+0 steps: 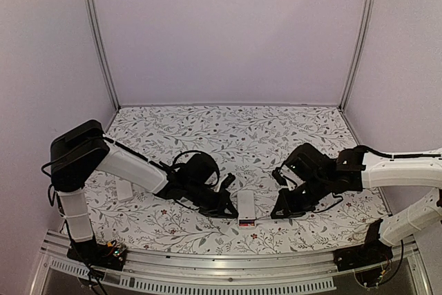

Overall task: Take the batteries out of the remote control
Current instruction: Remove the battery from the remote control without the battery cover.

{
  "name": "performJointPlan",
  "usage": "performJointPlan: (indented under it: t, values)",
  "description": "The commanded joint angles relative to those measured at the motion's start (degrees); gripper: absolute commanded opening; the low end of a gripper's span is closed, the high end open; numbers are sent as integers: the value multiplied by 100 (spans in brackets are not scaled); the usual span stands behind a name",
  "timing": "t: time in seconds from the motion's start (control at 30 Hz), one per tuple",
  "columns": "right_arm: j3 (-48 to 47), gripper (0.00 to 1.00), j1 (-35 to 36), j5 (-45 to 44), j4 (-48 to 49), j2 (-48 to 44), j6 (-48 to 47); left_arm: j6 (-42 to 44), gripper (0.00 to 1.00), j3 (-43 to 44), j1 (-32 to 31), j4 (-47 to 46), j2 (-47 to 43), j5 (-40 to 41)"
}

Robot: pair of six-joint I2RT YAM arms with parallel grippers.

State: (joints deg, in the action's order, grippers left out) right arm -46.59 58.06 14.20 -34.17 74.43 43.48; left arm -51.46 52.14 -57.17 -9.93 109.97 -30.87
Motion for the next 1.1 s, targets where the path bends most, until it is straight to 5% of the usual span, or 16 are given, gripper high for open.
performJointPlan:
  t: [0.0,1.07]
  values:
    - [-60,0,-6,39,-189,67,-40,57,3,68,-91,71,105,-6]
    - [-913,0,150,-241,-1159,734,-222,48,3,61,-94,31,102,-25]
